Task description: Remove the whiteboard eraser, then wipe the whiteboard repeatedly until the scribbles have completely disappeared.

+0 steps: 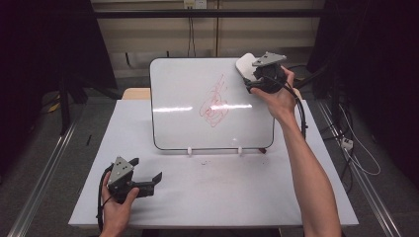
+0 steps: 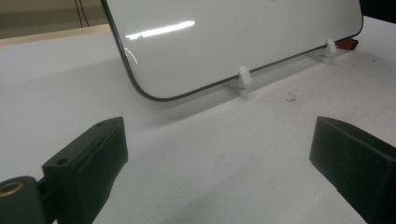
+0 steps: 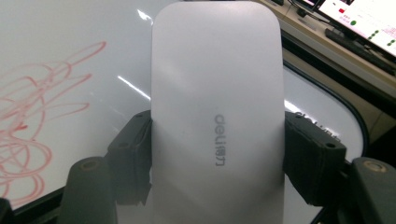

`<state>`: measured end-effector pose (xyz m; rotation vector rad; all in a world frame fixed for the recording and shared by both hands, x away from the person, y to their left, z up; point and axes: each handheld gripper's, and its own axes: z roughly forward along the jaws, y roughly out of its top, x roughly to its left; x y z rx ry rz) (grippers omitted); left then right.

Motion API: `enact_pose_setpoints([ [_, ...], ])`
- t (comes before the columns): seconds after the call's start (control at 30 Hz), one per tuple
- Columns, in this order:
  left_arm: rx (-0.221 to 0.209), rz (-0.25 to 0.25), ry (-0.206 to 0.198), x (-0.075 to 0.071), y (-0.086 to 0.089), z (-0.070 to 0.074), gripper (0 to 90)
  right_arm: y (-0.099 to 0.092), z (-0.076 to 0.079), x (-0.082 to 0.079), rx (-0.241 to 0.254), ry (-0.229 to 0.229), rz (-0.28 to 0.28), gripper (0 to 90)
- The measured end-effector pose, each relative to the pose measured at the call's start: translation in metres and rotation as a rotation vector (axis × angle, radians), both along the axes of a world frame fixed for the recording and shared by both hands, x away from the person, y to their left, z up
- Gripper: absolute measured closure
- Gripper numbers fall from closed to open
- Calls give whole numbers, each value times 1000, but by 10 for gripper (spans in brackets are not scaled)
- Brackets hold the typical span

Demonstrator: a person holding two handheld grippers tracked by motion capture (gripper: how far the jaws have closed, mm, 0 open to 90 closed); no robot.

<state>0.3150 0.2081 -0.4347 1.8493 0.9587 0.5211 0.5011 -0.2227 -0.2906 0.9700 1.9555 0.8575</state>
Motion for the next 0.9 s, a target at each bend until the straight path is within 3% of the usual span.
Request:
enact_pose_setpoints([
  [0.37,-8,13,12,1,5,-1,42,-6,6,-22,116,-52,42,314],
  [0.57,-12,16,-1,1,6,1,42,-9,-3,-37,133,-67,37,314],
  [0.63,-26,12,15,1,6,1,42,-10,-6,-40,140,-68,32,315],
  [0.9,-8,13,3,0,5,1,42,-8,-13,-54,156,-81,50,314],
])
